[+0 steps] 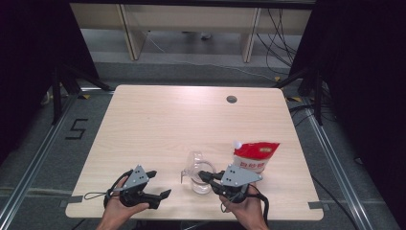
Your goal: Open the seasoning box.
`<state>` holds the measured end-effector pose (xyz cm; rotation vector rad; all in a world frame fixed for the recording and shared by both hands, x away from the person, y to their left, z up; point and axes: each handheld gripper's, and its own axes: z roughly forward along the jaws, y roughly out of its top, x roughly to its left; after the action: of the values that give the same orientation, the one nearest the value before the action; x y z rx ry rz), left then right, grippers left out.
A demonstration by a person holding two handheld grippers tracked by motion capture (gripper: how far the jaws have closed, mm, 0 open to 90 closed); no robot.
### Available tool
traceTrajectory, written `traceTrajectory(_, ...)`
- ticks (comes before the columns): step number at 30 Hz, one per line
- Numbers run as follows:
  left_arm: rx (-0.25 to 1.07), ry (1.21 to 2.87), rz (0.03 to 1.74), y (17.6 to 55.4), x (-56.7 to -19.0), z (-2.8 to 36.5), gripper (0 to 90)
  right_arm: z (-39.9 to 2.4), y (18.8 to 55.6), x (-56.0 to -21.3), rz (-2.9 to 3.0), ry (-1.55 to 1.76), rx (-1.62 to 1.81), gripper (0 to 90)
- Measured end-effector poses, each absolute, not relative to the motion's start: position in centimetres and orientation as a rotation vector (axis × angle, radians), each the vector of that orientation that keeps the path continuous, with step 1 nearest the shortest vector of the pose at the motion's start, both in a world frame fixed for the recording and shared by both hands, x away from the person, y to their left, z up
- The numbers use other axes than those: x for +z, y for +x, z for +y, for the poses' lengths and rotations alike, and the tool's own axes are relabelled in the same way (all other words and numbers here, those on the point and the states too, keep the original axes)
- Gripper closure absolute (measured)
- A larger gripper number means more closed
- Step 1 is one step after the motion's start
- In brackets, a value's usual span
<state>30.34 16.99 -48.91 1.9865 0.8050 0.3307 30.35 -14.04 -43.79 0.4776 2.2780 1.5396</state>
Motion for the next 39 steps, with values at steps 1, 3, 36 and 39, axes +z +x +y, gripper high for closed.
traceTrajectory(1,0.344,2.011,0.794,30.4,-48.9,17.2,15.6,-13.9,30.5,-43.8,2.25,0.449,1.542,88.9)
traceTrajectory(3,0.339,2.004,0.802,30.3,-49.0,17.2,15.6,-13.7,30.3,-43.8,2.261,0.478,1.549,88.7)
traceTrajectory(36,0.313,1.973,0.815,29.5,-49.2,17.1,15.9,-12.6,30.7,-43.5,2.256,0.466,1.578,77.5)
traceTrajectory(39,0.324,1.958,0.811,29.5,-49.1,17.1,15.7,-13.3,30.8,-43.6,2.256,0.472,1.567,75.0)
